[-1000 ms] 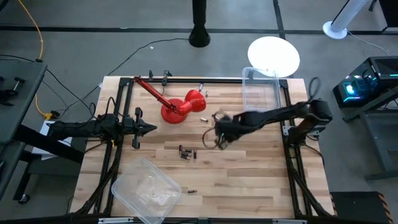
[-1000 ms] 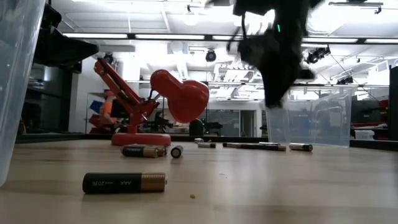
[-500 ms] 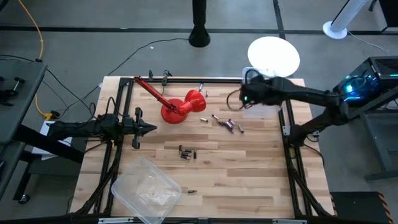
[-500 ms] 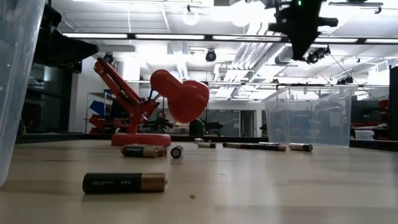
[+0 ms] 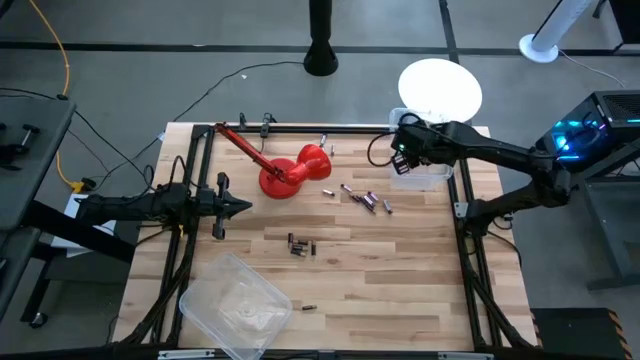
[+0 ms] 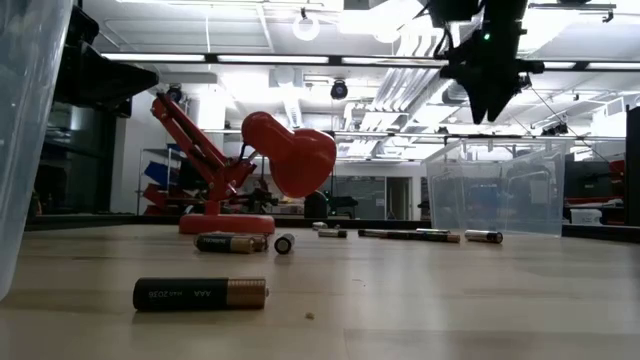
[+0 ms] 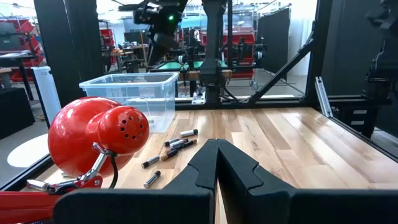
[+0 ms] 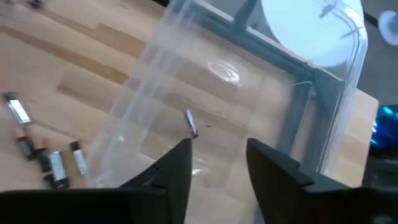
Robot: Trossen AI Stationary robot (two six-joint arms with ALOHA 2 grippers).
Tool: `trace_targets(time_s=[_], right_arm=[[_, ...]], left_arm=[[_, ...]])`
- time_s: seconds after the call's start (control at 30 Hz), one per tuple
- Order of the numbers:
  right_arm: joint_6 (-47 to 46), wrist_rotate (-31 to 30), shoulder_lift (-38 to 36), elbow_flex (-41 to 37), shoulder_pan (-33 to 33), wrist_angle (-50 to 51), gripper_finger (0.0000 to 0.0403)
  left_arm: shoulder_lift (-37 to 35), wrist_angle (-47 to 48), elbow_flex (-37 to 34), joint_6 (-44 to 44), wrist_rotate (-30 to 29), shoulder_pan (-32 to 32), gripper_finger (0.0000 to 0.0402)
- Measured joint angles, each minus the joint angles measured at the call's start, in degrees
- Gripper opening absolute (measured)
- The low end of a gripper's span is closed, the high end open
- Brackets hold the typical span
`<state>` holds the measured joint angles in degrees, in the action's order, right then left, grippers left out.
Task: Sort batteries
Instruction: Put the silver battery into the top transparent bin
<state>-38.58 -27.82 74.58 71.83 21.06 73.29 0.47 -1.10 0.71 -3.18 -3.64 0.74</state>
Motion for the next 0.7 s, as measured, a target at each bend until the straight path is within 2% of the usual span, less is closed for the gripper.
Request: trace_targets(time_s=[0.2,0.37,0.6,0.7], right_arm=[[-6.76,1.65,-5.65,0.01,-11.78,-5.96,0.0166],[-16.92,1.55,-3.97,-1.67,-24.74,-7.16,0.0166],[-40.88,1.02,0.55,-16.75,-35.98,-9.58,0.0167],[-43.00,0.71,0.42,-23.52,-35.96,-16.31,0.0167]], left_arm=[[0.00,0.00,0.00,0.00,0.00,0.00,0.0000],[0.00,0.00,0.00,0.00,0.00,-0.01,0.0000],[0.00,0.02,-0.01,0.00,0.00,-0.01,0.0000],[0.00,0.02,0.00,0.00,0.00,0.01,0.0000]])
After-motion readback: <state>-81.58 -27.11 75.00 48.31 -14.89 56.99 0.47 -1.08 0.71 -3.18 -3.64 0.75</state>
